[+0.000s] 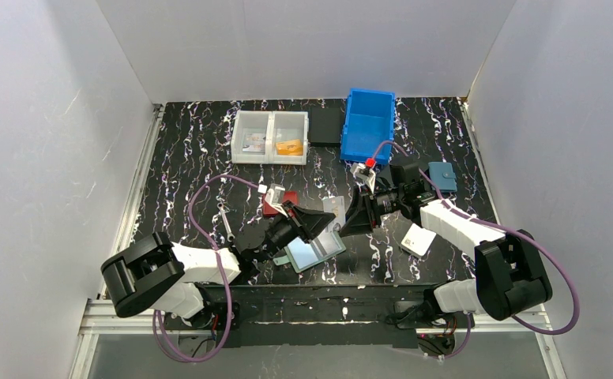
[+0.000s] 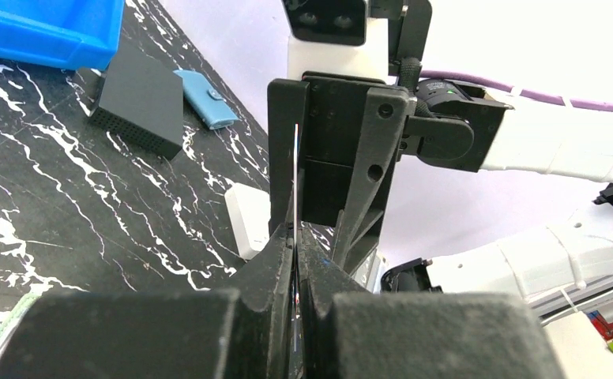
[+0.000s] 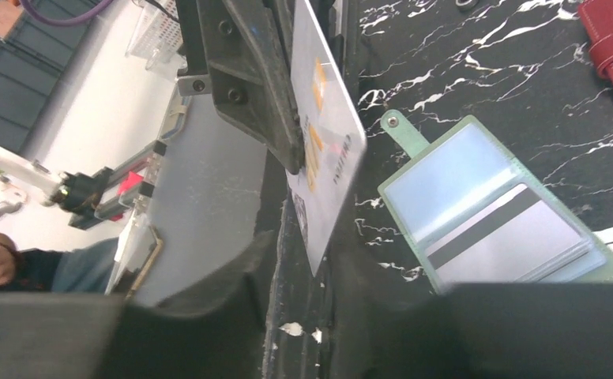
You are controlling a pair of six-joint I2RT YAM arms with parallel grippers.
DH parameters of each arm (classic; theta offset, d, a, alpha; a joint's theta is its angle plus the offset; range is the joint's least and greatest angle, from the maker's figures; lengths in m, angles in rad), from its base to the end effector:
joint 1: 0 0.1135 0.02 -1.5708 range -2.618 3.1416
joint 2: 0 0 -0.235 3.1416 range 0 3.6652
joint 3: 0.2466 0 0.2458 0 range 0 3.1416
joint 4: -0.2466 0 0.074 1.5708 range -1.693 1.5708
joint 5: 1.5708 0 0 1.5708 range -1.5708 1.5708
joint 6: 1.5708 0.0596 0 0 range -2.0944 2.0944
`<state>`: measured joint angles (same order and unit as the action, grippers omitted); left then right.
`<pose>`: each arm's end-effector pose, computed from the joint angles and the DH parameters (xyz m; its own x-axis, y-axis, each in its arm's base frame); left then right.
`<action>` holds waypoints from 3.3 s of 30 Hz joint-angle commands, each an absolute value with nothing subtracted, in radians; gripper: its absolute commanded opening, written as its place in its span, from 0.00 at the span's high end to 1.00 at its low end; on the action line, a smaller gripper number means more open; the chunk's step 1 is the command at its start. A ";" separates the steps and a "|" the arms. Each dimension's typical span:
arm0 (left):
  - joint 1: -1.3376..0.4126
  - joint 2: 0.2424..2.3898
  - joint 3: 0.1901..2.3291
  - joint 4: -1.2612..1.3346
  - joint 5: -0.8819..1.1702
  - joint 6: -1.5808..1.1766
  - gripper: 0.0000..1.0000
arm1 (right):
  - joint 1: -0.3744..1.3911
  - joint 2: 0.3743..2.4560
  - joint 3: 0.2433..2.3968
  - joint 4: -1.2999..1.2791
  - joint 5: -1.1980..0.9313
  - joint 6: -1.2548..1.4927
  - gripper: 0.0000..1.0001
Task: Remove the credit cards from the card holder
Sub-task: Remove the credit card from the card holder, then place the credit card in the storage box.
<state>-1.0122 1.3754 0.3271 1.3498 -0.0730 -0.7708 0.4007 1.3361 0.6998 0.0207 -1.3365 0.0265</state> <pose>0.1482 -0.2290 0.2070 -0.4506 -0.5901 -0.6699 0.6899 0.2461 -0.6808 0.2209 0.1565 0.1980 -0.5533 -0.2277 -0.8013 -0.8074 -0.0900 0.5831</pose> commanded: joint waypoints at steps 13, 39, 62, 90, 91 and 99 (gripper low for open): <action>-1.019 1.306 0.270 1.407 -0.160 -0.779 0.69 | 0.402 1.327 0.753 0.046 -1.345 0.013 0.99; -0.904 0.916 0.685 0.011 0.297 0.279 0.02 | 0.436 1.300 0.920 -0.710 -0.969 -0.861 0.99; -0.966 1.219 0.779 0.300 0.308 0.237 0.30 | 0.454 1.331 0.934 -0.749 -0.975 -0.898 0.99; -0.806 1.216 0.759 0.310 0.499 0.021 1.00 | 0.441 1.317 0.931 -0.697 -0.975 -0.821 0.18; -0.774 1.200 0.742 0.310 0.509 -0.001 1.00 | 0.430 1.311 0.929 -0.680 -0.978 -0.796 0.07; -0.366 1.091 0.647 0.297 0.531 -0.260 1.00 | 0.322 1.262 0.894 -0.549 -0.957 -0.629 0.02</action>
